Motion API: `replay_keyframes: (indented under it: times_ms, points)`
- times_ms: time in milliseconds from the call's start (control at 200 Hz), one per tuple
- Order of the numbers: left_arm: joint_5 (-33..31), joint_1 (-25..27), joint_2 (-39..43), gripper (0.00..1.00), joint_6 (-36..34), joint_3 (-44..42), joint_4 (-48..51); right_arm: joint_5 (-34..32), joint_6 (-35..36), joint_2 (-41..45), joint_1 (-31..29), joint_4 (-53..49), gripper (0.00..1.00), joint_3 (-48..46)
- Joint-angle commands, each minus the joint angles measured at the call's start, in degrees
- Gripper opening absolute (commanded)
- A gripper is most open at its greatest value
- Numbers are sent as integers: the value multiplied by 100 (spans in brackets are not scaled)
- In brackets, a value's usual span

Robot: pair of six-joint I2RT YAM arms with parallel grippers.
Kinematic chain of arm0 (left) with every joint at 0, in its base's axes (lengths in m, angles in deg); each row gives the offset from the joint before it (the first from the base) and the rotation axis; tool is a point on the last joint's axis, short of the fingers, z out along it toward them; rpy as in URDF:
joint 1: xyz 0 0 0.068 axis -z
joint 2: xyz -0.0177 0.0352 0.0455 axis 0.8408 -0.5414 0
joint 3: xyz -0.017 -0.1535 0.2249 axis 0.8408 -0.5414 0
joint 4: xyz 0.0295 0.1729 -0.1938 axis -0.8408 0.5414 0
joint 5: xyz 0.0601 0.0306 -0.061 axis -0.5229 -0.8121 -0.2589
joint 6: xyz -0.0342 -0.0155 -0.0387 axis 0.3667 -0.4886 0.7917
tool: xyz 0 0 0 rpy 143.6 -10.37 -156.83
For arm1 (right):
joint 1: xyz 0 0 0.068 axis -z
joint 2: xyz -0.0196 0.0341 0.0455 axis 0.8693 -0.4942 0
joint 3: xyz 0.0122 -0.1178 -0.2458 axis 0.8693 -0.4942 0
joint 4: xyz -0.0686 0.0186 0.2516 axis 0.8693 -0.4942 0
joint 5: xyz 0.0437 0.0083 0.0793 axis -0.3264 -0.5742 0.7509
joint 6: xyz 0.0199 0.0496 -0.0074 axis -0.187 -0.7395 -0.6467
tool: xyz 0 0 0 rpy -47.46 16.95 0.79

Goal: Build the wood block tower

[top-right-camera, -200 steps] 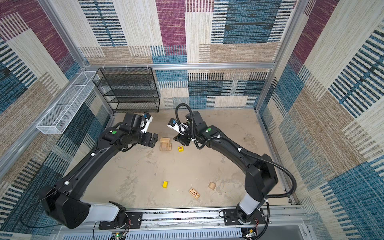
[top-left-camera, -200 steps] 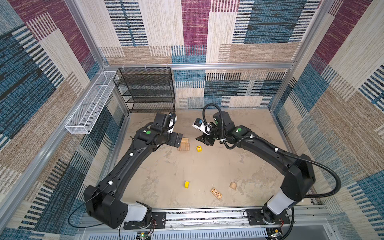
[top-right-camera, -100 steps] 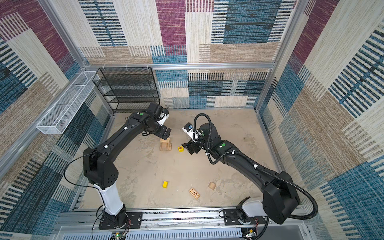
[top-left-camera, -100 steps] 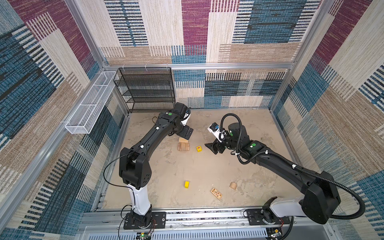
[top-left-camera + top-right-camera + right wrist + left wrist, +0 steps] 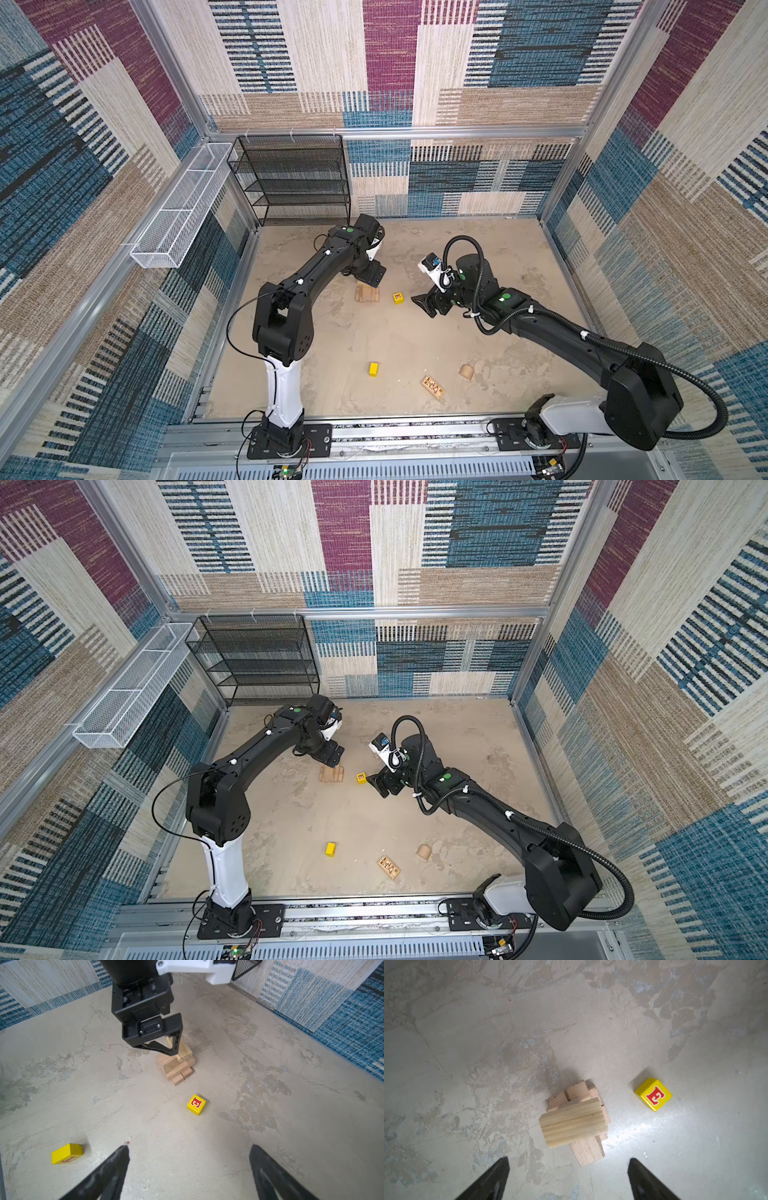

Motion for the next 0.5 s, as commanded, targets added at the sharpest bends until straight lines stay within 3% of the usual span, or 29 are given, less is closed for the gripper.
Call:
replay_keyframes:
  times_ms: [0,491]
  points:
    - [172,-8,-116,91,163,159,120,-13,-63,15,3,81,92,29]
    - [178,3,-594,83,627,694,435,-268,60,-21,3,6,92,44]
